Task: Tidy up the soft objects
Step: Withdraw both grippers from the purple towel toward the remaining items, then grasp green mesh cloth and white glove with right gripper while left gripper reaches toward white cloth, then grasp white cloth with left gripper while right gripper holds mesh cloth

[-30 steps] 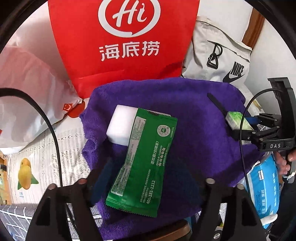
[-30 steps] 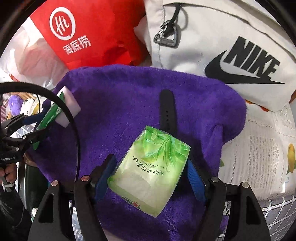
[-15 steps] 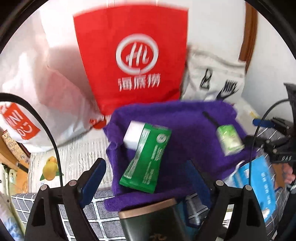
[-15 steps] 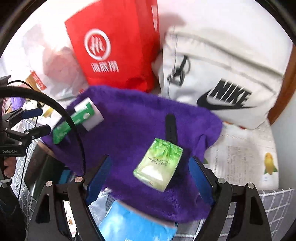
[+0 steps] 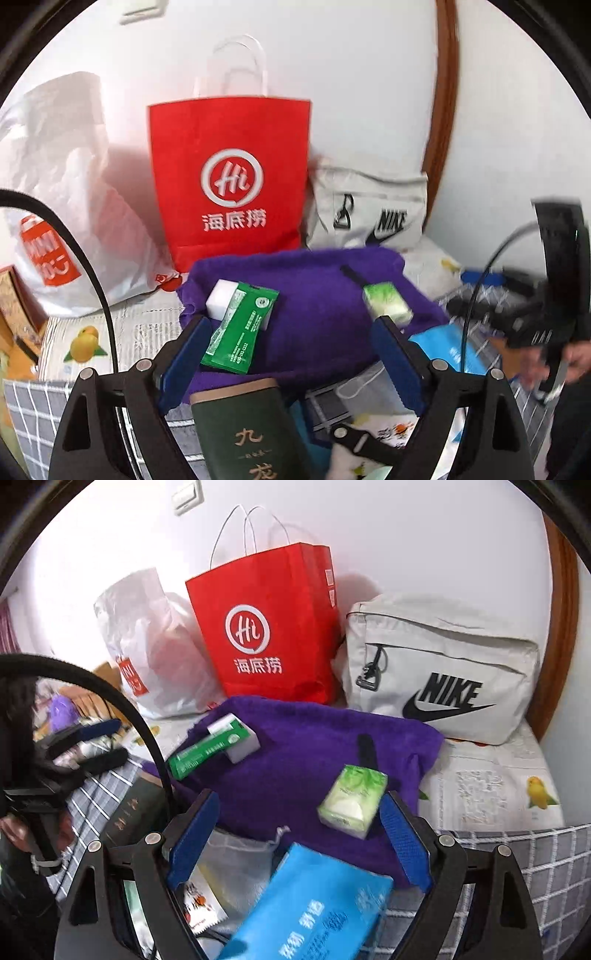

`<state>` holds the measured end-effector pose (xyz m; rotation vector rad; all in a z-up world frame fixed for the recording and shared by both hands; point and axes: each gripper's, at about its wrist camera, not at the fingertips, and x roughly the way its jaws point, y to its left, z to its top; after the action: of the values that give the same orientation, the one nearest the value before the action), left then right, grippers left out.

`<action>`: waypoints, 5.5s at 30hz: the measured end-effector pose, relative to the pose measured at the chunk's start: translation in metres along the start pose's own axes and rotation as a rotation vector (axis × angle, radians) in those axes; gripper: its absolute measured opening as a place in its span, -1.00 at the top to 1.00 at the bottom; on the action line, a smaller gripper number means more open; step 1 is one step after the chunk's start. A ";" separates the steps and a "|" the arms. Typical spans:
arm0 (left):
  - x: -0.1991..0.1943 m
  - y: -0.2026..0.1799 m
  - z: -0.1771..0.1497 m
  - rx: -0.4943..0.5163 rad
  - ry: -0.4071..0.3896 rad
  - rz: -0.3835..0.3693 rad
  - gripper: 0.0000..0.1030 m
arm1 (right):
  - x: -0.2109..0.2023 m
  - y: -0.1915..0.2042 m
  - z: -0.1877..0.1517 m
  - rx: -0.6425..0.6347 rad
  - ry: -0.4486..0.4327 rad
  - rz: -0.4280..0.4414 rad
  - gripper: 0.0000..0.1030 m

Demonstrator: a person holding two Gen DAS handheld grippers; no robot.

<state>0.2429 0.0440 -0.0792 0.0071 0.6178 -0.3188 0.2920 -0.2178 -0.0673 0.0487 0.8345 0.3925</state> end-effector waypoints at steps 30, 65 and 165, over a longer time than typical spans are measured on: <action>-0.079 -0.031 -0.049 -0.102 -0.071 -0.038 -0.73 | -0.062 0.045 -0.076 0.107 -0.027 0.098 -0.72; -0.083 0.046 -0.135 -0.240 0.178 0.035 -0.73 | 0.002 0.140 -0.111 -0.162 0.220 0.040 0.37; -0.003 -0.037 -0.130 -0.147 0.437 -0.085 0.31 | -0.076 0.058 -0.132 0.006 0.157 0.257 0.63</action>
<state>0.1560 0.0226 -0.1805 -0.0929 1.0756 -0.3568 0.1312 -0.2061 -0.0913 0.1328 0.9881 0.6418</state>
